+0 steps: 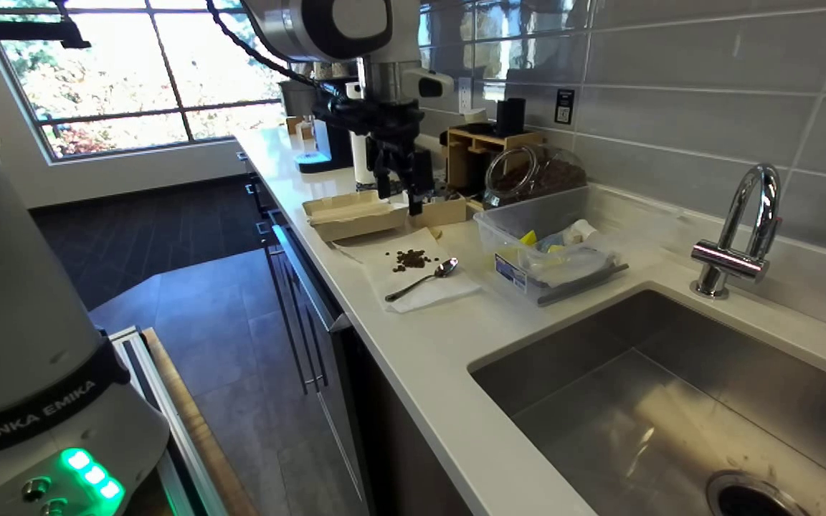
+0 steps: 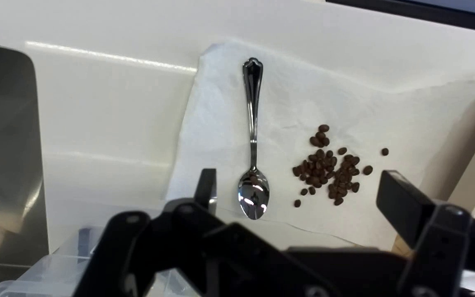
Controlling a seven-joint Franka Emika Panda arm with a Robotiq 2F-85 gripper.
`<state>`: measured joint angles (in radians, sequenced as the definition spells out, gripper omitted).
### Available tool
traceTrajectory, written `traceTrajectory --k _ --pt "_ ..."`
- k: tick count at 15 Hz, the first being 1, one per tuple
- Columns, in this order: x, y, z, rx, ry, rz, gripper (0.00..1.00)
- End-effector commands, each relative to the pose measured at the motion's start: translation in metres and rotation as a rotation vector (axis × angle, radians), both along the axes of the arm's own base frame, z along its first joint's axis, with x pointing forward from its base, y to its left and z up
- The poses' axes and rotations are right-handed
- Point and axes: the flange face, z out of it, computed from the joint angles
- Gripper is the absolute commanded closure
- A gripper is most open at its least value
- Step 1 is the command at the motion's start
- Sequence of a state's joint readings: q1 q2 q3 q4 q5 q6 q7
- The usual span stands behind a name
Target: Use the silver spoon to put the coffee beans from the napkin into the food pack.
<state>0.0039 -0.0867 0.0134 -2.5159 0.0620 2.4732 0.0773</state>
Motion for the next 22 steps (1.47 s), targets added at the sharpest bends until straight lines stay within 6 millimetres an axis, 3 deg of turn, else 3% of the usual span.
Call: traceTrajectory --k 1,6,7,10,14,22 --pt "0.014 0.001 -0.034 0.032 0.042 -0.028 0.00" --pt "0.022 -0.001 -0.070 0.017 0.123 -0.048 0.00" --pt "0.013 0.000 -0.056 0.019 0.099 -0.032 0.00" --pt "0.019 -0.001 -0.068 0.019 0.119 -0.035 0.00" --pt "0.021 -0.001 -0.068 0.019 0.117 -0.036 0.00" --pt "0.038 -0.007 -0.107 0.021 0.130 -0.128 0.00"
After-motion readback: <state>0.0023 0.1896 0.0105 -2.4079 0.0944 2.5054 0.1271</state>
